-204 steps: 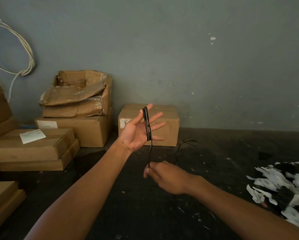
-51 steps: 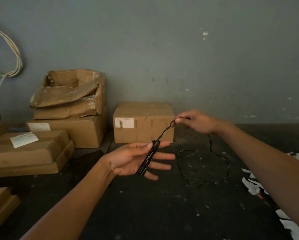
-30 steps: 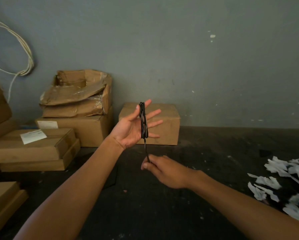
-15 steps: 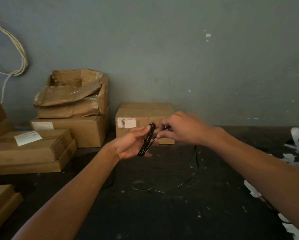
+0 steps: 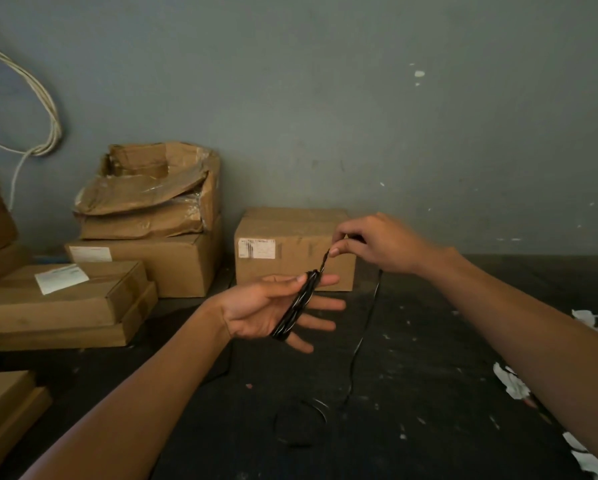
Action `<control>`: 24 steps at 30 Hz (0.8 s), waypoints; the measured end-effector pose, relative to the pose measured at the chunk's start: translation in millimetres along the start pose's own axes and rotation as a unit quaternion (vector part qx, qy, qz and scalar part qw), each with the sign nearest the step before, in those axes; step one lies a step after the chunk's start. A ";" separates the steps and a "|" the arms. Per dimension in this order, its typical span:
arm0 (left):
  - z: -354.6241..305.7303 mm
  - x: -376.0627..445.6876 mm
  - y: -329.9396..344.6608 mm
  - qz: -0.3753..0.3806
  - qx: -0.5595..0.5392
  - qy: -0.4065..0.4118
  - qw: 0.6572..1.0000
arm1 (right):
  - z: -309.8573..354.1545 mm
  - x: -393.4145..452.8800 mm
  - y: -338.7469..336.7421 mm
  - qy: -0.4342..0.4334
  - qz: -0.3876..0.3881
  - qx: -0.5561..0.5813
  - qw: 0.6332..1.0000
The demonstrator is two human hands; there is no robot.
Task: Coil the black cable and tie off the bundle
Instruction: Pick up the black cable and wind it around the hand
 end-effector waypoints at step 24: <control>-82.9 5.7 -7.2 -0.035 -0.168 0.299 0.939 | 59.3 -43.7 130.6 0.054 0.097 0.341 0.933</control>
Point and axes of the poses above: each hand's wrist, its own x-axis towards the middle knuckle, its own y-axis out of the palm, z = x × y, the point moved 4 cm from there along x, towards the middle knuckle, and after that the axes turned 2 degrees about -z, right-handed, at the moved point
